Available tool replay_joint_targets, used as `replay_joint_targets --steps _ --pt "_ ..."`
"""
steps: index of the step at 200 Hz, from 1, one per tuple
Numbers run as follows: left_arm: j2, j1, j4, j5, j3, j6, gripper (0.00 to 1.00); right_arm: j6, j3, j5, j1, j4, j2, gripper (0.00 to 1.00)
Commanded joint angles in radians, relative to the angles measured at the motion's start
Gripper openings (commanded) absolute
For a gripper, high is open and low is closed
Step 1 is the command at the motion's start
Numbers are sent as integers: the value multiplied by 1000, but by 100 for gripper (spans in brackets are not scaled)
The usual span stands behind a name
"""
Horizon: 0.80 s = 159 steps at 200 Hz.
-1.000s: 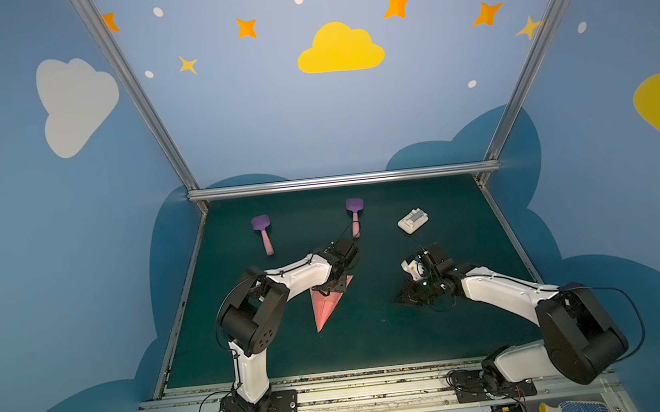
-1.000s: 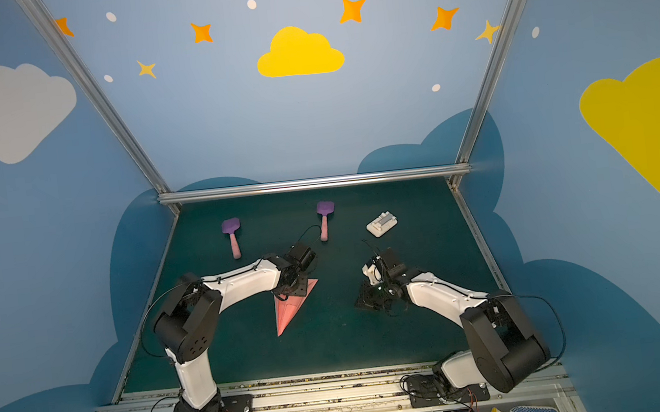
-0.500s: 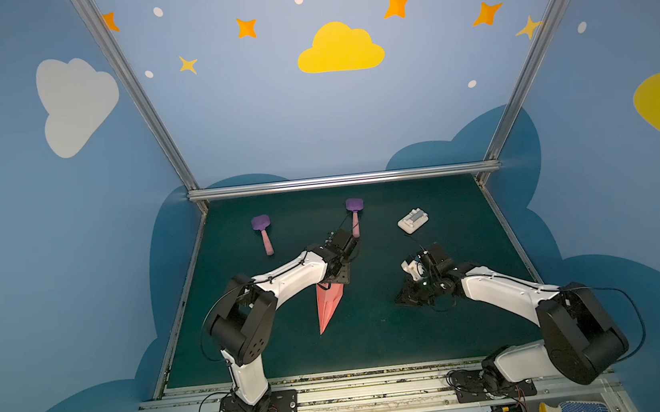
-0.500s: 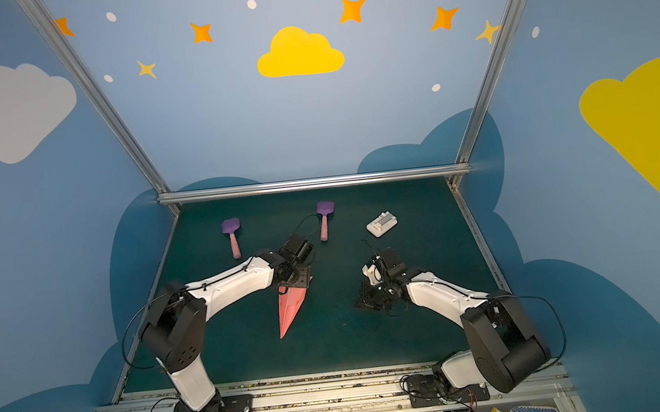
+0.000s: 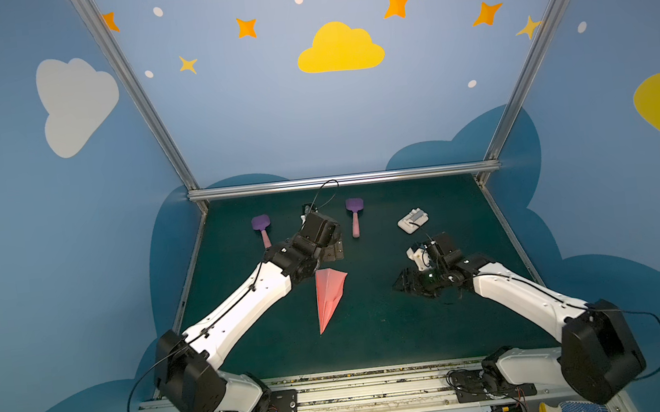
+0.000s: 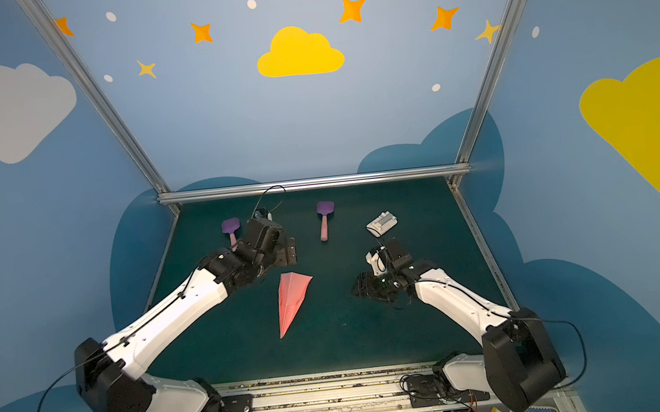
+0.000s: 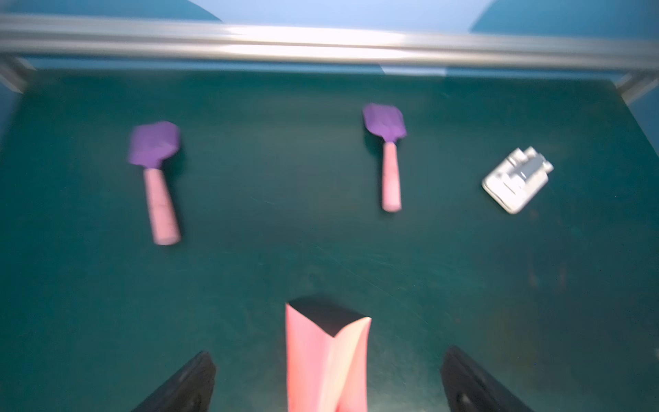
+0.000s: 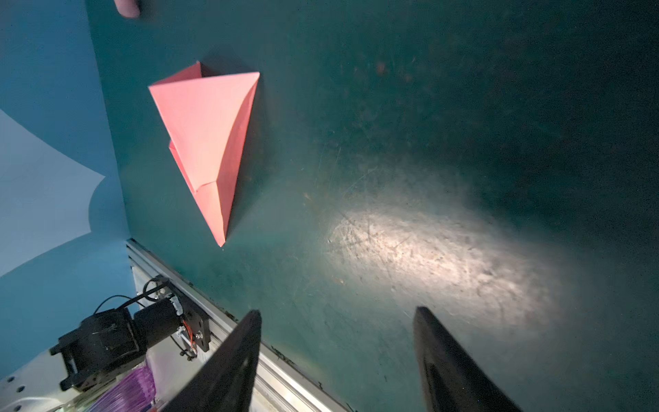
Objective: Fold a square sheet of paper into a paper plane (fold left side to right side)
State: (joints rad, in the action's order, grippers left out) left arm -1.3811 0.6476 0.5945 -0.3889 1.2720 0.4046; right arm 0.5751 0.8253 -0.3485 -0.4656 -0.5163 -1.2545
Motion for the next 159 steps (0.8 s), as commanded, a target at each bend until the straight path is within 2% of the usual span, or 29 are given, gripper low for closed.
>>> replay_joint_targets --steps 1,25,39,46,56,70,80,96,104,114,125,138,151,159 --pt "94 -40 9 -144 -57 3 100 -85 76 207 32 -141 73 83" --pt "231 -106 -122 -215 -200 -36 100 -108 58 457 80 -112 170 94" --pt "332 -168 -256 -231 -319 -66 100 -170 -23 594 103 28 260 94" --pt "379 -211 -325 -211 -385 -78 100 -214 -88 689 111 137 309 95" --pt "443 -279 -421 -183 -480 -89 100 -270 -146 757 136 240 355 95" --pt "520 -361 -552 -169 -621 -114 100 -345 -226 787 178 339 384 95" --pt "557 -405 -636 -174 -708 -141 100 -379 -258 764 213 392 382 95" --pt "556 -477 -705 -136 -805 -149 100 -406 -301 741 260 469 352 95" --pt "535 -505 -709 -143 -829 -130 100 -414 -327 742 275 516 332 95" --pt "500 -527 -763 -119 -865 -162 100 -416 -351 746 294 563 310 95" --pt "456 -542 -850 -157 -900 -132 100 -435 -381 729 308 619 289 95" --pt "395 -585 -942 -72 -910 -159 100 -447 -417 706 331 699 258 95" --pt "295 -606 -1000 -71 -891 -157 100 -435 -428 697 350 751 218 95" --pt "218 -614 -1028 -34 -872 -195 100 -437 -438 685 353 811 181 95"
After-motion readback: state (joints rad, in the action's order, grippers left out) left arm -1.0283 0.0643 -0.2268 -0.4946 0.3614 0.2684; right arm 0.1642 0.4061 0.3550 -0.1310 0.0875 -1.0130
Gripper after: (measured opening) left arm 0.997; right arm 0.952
